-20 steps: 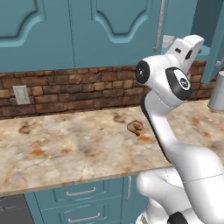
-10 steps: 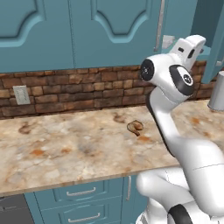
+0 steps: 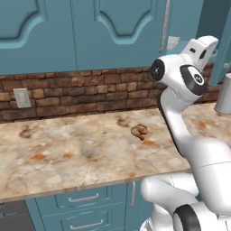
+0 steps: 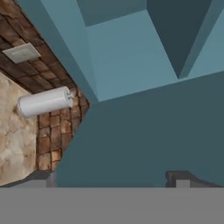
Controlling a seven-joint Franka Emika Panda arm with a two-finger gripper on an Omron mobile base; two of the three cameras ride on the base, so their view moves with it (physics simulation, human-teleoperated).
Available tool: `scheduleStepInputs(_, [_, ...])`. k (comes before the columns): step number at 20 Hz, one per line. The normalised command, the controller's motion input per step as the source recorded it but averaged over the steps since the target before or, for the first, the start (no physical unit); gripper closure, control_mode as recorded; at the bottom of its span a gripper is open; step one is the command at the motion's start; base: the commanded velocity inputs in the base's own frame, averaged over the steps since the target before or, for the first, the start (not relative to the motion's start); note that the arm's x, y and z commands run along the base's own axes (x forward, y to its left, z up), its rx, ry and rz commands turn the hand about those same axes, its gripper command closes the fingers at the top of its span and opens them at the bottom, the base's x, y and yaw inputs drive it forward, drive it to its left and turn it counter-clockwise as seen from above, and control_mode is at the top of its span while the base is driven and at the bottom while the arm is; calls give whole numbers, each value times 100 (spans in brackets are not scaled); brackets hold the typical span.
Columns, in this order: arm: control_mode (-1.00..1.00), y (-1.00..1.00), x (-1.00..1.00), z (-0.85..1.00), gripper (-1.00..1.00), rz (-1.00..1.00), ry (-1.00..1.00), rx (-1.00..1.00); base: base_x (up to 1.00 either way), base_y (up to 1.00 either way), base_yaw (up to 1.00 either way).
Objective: Retrieve the tupperware from the cabinet, then place the raw meat into the tupperware to avoid contamination.
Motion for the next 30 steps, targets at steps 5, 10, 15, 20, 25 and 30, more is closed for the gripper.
scheduleStepInputs(5, [-100,-20,0,0,-100,-7,1,0,0,0,0])
scheduleStepInputs(10, [-100,-21,-12,0,-100,-10,2,0,0,0,0])
scheduleStepInputs(15, [-100,-28,-62,0,-100,-16,0,0,0,0,0])
scheduleStepInputs(20, [-100,-32,-69,0,-100,-17,0,0,0,0,0])
scheduleStepInputs(25, [-100,-56,-39,0,-100,-14,0,0,0,0,0])
scheduleStepInputs(30, [-100,-71,-10,0,-100,-6,0,-2,0,0,0])
